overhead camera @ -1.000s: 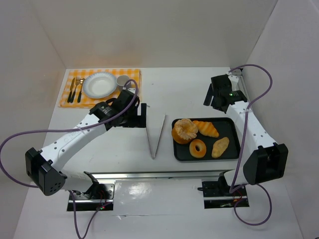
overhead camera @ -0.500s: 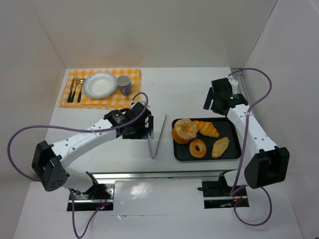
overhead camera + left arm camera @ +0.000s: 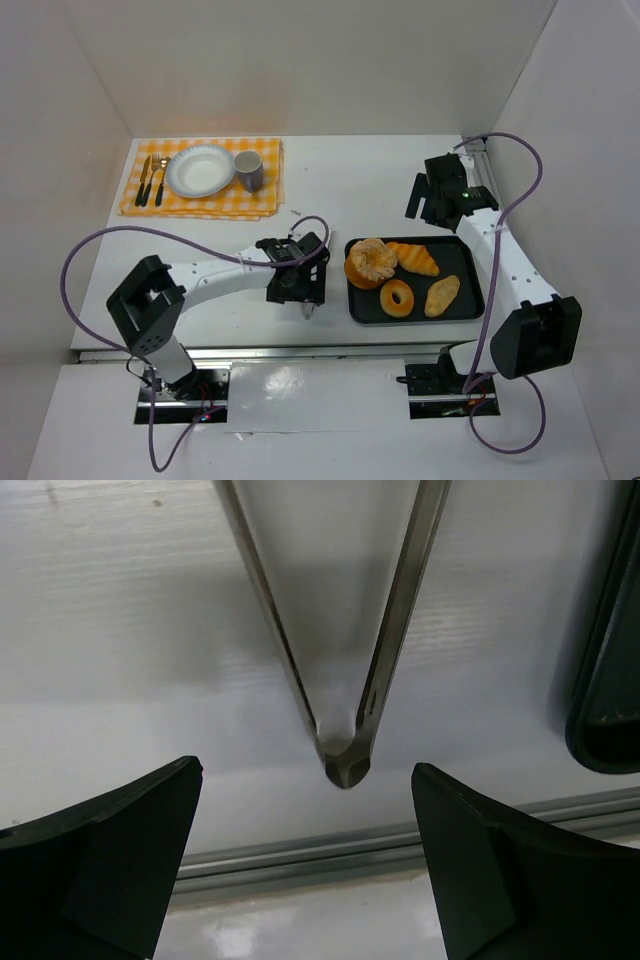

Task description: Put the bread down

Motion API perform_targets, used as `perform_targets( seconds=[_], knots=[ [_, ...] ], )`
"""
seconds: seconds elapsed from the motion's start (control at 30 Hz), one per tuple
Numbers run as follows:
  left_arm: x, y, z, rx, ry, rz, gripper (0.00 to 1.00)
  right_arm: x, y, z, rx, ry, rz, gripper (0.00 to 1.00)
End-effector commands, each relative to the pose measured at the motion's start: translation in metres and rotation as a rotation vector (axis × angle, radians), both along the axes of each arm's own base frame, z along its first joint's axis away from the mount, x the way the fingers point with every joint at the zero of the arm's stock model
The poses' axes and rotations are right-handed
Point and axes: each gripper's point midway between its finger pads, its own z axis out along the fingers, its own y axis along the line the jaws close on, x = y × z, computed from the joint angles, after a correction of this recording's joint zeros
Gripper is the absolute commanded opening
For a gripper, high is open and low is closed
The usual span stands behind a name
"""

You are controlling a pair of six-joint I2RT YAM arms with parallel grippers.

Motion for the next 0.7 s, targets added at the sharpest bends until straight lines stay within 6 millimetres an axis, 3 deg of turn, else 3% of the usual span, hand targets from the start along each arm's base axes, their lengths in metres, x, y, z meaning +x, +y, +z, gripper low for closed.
perform_targets(
  seconds=[0.0,0.17,0.47,0.67],
  knots=[
    [0.011,-0.02,-0.005,-0.039,-0.001,-0.009,1.0,0.008,0.009,0.022,0.016,-0.054,0.033,1.0],
    [0.024,-0.024,-0.014,-0.037,0.001,0.013,1.0,0.009,0.009,0.025,0.01,-0.051,0.04,1.0],
    [0.087,-0.02,-0.03,-0.019,-0.022,0.049,1.0,0.011,0.013,0.016,0.027,-0.032,0.046,1.0],
    [0.096,-0.026,-0.034,0.009,-0.016,0.034,0.96,0.016,0.018,0.017,0.027,-0.033,0.055,1.0]
  ],
)
